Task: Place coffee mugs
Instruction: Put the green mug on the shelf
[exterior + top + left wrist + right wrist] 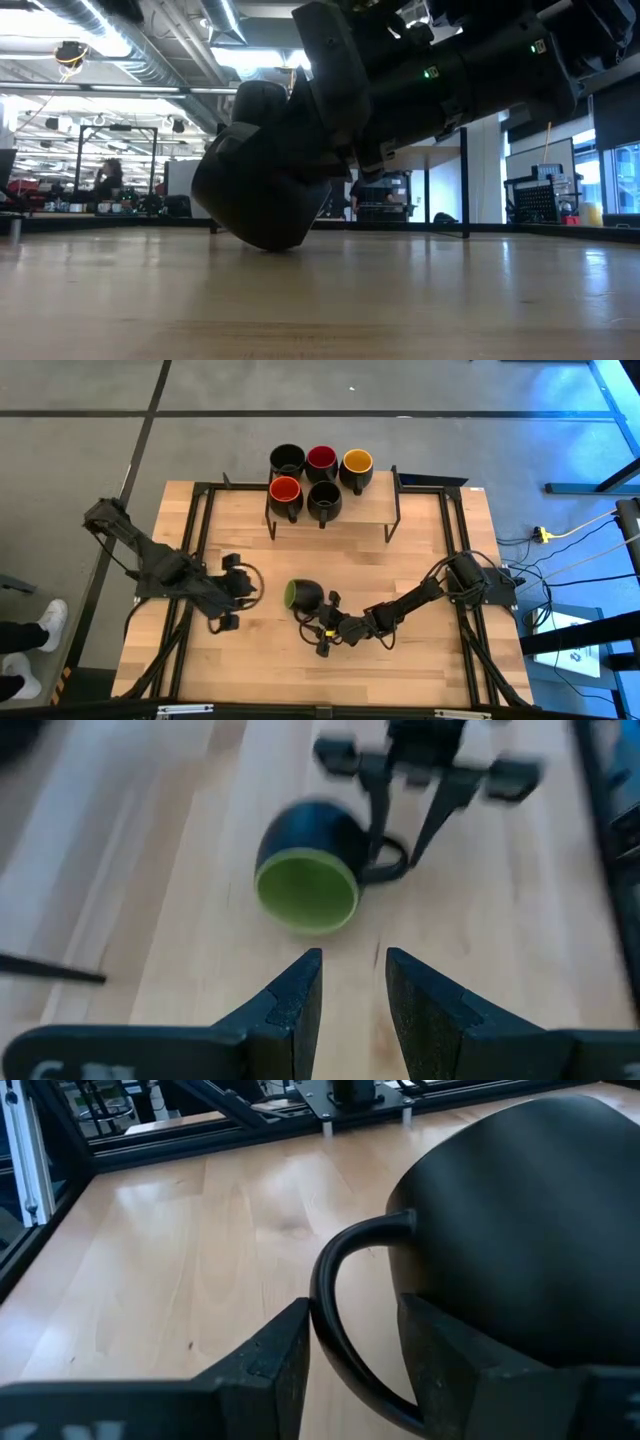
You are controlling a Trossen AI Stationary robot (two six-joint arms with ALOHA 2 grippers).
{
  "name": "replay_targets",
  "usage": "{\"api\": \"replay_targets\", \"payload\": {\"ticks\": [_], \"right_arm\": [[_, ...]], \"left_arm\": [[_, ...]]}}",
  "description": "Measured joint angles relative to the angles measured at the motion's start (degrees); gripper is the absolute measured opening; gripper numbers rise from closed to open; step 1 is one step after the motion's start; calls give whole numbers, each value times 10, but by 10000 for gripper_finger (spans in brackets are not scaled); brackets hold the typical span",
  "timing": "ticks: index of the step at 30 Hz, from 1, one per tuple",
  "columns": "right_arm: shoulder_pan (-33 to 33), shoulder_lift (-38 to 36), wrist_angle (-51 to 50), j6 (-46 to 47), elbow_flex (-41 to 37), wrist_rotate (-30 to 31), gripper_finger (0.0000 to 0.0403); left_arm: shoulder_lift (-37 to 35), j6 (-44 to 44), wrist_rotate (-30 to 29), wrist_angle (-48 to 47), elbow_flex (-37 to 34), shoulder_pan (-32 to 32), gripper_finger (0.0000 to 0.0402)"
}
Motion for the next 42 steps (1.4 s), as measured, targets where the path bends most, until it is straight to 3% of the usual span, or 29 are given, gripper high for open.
{"api": "replay_targets", "payload": {"ticks": [8,15,21,25,31,38,42], "right_arm": [[0,0,0,0,0,4,138],[0,0,0,0,0,6,138],[0,0,0,0,0,6,138],[0,-1,1,0,0,8,138],[0,-1,0,-3,0,12,138],[0,-1,0,-3,0,14,138],[0,-1,0,-4,0,14,138]], "left_arm": [[45,36,95,12,-32,110,116],[59,99,191,185,-87,165,152],[77,82,198,330,-158,173,157],[119,62,234,398,-185,174,157],[182,62,227,421,-186,176,157],[196,100,234,456,-186,177,155],[196,133,231,460,-186,177,117]]}}
